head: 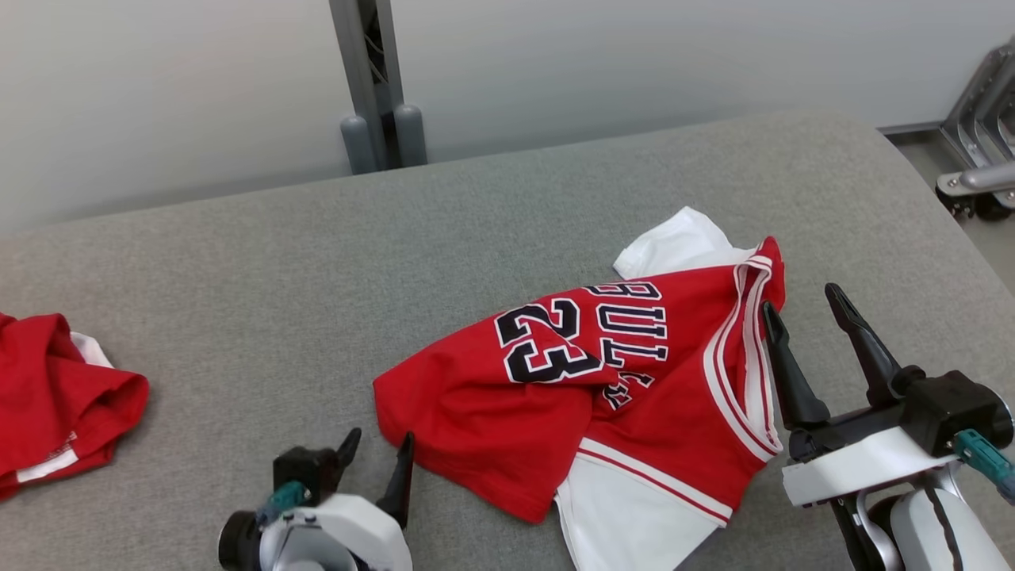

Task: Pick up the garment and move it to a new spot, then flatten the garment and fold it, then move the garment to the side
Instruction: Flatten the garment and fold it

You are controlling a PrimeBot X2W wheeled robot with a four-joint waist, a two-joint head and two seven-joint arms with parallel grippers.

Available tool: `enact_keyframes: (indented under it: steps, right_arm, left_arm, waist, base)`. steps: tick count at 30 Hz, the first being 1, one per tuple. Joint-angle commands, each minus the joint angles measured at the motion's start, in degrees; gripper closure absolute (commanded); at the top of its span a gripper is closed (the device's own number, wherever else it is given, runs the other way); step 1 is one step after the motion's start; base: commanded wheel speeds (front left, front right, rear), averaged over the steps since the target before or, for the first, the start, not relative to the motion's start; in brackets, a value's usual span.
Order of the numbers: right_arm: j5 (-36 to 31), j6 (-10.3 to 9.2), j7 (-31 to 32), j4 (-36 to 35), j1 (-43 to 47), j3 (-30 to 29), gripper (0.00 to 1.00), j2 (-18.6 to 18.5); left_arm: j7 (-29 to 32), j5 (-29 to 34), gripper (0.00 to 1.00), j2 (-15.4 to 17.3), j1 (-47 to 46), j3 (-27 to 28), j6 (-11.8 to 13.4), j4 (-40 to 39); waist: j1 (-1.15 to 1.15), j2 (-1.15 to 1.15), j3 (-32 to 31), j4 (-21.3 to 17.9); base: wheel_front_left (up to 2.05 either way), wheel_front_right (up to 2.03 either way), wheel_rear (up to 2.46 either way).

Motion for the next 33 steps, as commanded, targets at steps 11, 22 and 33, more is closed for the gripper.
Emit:
enact_keyframes:
  steps: [11,22,33]
  right_arm:
    - [-1.22,-0.02,-0.09,0.42,-2.87,-0.56,0.0,1.19]
    - [-2.06,-0.02,-0.09,0.89,-2.77,-0.82,0.0,1.82]
    - [-2.61,-0.02,-0.09,0.78,-3.55,0.57,0.0,2.07]
  left_arm:
    - [0.52,-10.85,0.06,0.3,-10.99,-6.98,-4.94,13.1]
    - [-0.23,-6.34,1.0,1.97,-13.57,0.16,-0.06,2.45]
    - [-0.21,8.19,1.0,2.87,-12.28,13.9,2.57,-14.66]
  waist:
    - [0.0,0.0,4.65,-2.83]
    - [0.0,0.0,5.05,-2.97]
    - [0.0,0.0,5.56,-3.16]
  base:
    - [0.0,0.0,0.0]
    - [0.0,0.0,0.0]
    - [0.0,0.0,0.0]
